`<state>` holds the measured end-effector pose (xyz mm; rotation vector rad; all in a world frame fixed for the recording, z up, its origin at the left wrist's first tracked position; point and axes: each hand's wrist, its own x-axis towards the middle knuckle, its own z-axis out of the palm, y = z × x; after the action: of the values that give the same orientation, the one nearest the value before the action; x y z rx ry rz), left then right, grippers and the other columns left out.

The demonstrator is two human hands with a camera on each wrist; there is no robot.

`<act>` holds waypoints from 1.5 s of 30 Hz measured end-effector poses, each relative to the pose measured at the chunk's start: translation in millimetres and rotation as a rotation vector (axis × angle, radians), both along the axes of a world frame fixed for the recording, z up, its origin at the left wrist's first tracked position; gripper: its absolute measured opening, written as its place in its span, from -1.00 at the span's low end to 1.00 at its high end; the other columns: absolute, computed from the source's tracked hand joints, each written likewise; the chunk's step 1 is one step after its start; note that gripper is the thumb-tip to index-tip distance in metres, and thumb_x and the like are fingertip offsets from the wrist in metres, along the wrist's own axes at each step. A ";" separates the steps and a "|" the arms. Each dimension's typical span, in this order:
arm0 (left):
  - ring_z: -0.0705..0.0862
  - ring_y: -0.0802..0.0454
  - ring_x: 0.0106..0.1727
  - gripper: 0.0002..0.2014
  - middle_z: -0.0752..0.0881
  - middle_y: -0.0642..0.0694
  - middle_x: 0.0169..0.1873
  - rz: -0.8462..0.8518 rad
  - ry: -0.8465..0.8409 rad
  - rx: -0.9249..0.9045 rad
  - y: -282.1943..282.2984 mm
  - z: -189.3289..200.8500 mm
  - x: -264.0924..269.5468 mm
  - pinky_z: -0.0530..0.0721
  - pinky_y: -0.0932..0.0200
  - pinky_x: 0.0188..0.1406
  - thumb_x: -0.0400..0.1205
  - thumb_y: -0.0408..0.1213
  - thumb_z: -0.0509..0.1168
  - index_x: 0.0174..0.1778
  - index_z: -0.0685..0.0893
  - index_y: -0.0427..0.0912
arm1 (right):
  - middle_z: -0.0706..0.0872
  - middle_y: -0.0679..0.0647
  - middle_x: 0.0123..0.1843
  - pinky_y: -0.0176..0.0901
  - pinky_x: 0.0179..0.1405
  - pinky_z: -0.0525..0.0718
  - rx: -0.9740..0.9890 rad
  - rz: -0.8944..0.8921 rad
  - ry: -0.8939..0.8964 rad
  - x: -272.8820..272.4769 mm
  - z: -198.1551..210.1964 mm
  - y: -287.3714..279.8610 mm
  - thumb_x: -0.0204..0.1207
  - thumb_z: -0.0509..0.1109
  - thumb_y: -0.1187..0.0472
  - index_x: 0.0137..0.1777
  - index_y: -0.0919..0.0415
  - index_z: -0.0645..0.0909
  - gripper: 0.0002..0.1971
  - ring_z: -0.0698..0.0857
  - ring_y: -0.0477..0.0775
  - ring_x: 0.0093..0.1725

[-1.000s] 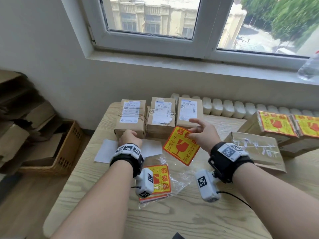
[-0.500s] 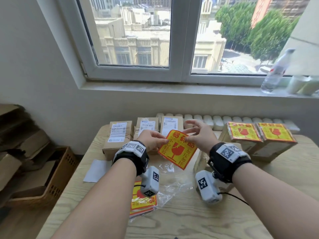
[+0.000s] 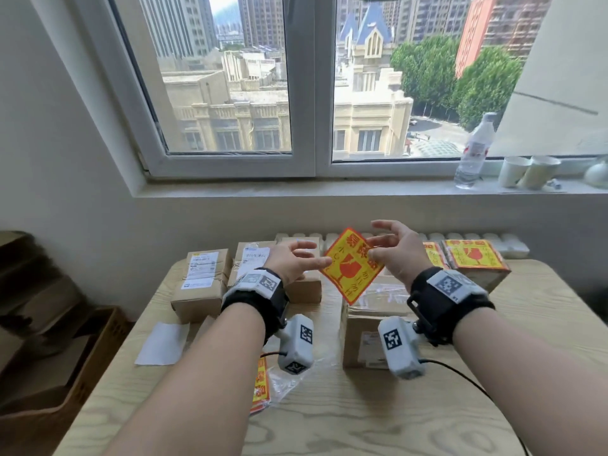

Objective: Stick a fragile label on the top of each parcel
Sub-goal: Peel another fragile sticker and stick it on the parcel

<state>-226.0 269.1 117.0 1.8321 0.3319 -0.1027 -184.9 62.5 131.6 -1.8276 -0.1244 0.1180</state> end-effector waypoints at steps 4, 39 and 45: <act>0.70 0.12 0.02 -0.65 0.76 -0.06 0.06 -0.011 -0.006 0.102 -20.4 6.0 0.4 0.66 0.16 0.01 0.39 -0.15 0.59 0.06 0.73 -0.08 | 0.78 0.11 -0.08 -0.12 -0.15 0.73 0.019 0.032 0.020 -5.0 2.0 -11.7 0.48 0.39 0.53 0.36 0.18 0.53 -0.52 0.77 0.08 -0.01; 0.78 -0.01 -0.07 -0.82 0.78 -0.09 -0.09 0.054 0.125 0.140 -87.8 -55.2 11.2 0.81 0.03 -0.07 0.44 -0.38 0.54 -0.20 0.68 -0.08 | 0.77 0.07 -0.11 -0.20 -0.35 0.73 -0.237 -0.108 0.207 -1.8 -74.9 -66.4 0.50 0.48 0.35 -0.12 0.15 0.69 -0.91 0.79 0.03 -0.13; 0.78 0.04 -0.09 -0.82 0.77 -0.04 -0.11 0.065 0.108 0.188 -88.9 -57.3 13.2 0.81 0.03 -0.05 0.43 -0.32 0.56 -0.17 0.71 -0.03 | 0.73 0.01 -0.15 -0.28 -0.41 0.63 -0.263 -0.115 0.194 -1.6 -77.6 -67.2 0.47 0.51 0.31 -0.08 0.14 0.69 -0.90 0.71 -0.07 -0.17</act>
<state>-212.8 180.2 59.6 2.0036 0.4907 -0.1298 -186.5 -4.8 53.9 -2.0687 0.1389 0.2396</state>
